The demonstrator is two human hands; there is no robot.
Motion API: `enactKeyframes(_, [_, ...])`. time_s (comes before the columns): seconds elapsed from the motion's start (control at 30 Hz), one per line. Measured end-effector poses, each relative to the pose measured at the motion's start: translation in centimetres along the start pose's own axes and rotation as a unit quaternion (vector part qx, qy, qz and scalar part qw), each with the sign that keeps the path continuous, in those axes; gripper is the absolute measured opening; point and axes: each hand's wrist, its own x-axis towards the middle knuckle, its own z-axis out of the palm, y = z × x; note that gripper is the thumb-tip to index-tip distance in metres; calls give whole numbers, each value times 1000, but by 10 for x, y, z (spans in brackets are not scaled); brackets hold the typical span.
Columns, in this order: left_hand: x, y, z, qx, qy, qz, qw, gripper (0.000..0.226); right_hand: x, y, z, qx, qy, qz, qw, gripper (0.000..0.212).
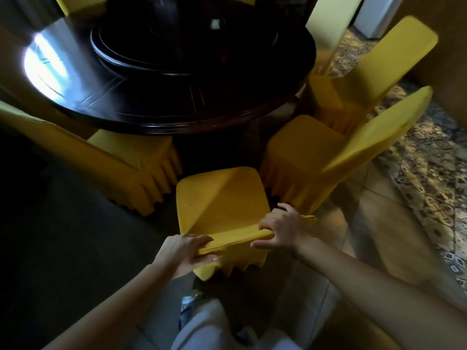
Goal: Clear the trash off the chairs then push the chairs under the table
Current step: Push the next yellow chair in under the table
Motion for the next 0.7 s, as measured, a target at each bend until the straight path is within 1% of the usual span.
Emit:
enactKeyframes(0.1, [10,-6,-5,11,11,-2,1000,89,10,6,3,-16,48,-16,999,85])
enactKeyframes(0.2, [27,-18,-14,21,16,-11,1000,87,28,12,1,-12,63,-16,998,81])
enactKeyframes(0.37, [65,-43,-24,33,25,-42,998,88,67,30,-6,11,48,-4,999,84])
enactKeyframes(0.53, [111,-66,-38,34,28,-74,996,94,118,59,-20,18,2,-2,1000,92])
enactKeyframes(0.7, [157,-90,-53,21,29,-86,996,94,167,89,-25,29,11,-3,1000,95])
